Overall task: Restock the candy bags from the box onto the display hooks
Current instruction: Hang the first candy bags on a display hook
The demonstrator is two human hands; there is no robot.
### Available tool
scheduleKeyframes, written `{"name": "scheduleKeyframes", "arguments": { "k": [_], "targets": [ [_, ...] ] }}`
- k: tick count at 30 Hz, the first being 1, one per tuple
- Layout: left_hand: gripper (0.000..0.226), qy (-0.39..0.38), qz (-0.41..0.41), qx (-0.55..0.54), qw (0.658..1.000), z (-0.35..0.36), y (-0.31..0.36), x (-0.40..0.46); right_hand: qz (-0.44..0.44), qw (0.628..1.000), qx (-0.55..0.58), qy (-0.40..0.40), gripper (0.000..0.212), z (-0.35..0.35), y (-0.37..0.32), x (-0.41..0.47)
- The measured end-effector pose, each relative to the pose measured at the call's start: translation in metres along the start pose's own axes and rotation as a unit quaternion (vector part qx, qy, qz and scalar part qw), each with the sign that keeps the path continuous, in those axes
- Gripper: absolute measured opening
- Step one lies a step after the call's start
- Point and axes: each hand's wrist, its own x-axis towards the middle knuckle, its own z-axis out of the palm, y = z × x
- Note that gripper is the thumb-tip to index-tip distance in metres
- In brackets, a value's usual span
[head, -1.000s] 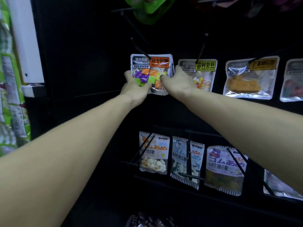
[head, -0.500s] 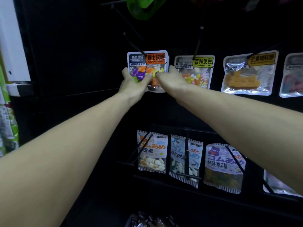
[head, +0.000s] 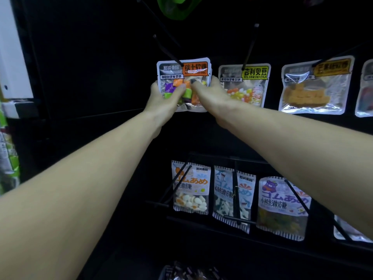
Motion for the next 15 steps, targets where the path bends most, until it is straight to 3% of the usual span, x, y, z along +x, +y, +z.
{"name": "scheduleKeyframes", "arguments": {
  "k": [5, 10, 15],
  "targets": [
    [0.045, -0.013, -0.032, -0.016, 0.999, -0.002, -0.003, 0.007, 0.007, 1.0, -0.003, 0.005, 0.064, 0.003, 0.004, 0.002],
    [0.035, -0.007, -0.043, -0.004, 0.999, -0.003, -0.005, 0.009, 0.019, 0.999, 0.034, -0.001, 0.089, 0.009, 0.011, 0.01],
    [0.035, -0.005, -0.046, 0.01, 0.999, -0.003, -0.006, 0.008, 0.013, 0.999, 0.049, -0.001, 0.093, 0.013, 0.018, 0.02]
  ]
}}
